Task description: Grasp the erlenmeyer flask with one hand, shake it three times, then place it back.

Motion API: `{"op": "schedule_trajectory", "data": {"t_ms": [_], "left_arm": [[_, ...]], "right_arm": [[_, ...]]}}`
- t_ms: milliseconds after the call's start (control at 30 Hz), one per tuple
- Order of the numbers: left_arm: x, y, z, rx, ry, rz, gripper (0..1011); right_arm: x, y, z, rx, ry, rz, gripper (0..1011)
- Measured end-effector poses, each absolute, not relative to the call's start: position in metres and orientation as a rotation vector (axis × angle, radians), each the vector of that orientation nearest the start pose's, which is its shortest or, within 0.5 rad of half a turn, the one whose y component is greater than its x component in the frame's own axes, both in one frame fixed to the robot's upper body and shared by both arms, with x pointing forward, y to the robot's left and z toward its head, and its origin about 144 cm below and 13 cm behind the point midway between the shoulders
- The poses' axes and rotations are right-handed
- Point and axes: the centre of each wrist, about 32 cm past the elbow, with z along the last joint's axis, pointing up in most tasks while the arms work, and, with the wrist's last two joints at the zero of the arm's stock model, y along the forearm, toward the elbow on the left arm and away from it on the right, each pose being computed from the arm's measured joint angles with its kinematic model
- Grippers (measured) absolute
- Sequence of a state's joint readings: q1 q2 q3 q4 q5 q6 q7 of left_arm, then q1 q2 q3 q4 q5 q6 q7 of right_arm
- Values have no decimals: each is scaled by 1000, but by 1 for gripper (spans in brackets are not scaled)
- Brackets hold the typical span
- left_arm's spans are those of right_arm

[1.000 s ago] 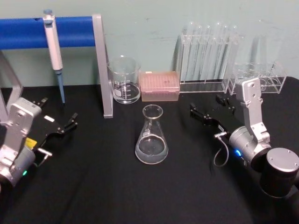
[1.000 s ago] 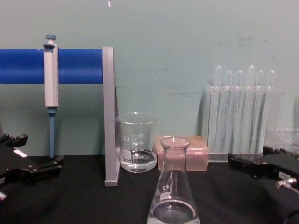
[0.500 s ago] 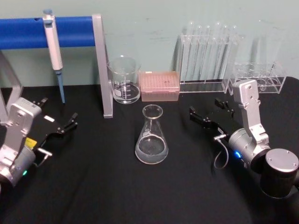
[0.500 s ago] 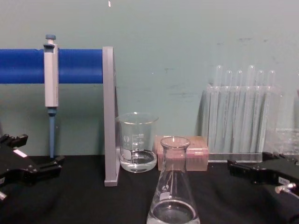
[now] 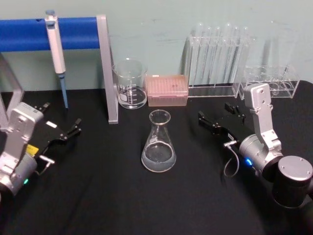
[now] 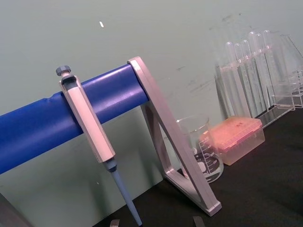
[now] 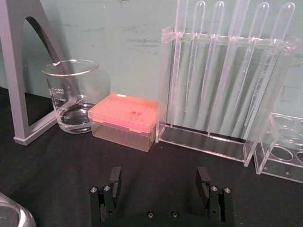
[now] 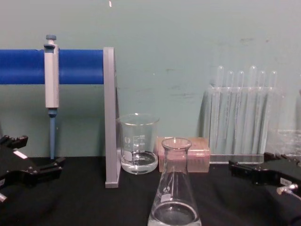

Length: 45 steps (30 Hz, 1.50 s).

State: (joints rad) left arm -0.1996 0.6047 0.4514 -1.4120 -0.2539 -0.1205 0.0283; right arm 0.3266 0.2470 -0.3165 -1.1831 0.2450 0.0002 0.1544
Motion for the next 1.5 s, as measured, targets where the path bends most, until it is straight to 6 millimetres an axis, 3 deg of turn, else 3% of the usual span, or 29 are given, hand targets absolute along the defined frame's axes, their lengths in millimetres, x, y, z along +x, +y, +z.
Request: {"op": "schedule_trajectory", "data": {"t_ms": [1500], "left_arm": [[489,310,1140,304,-285,1248,1001]], "right_arm": [[540,-239,1127,-160,34,-1219,1002]]}}
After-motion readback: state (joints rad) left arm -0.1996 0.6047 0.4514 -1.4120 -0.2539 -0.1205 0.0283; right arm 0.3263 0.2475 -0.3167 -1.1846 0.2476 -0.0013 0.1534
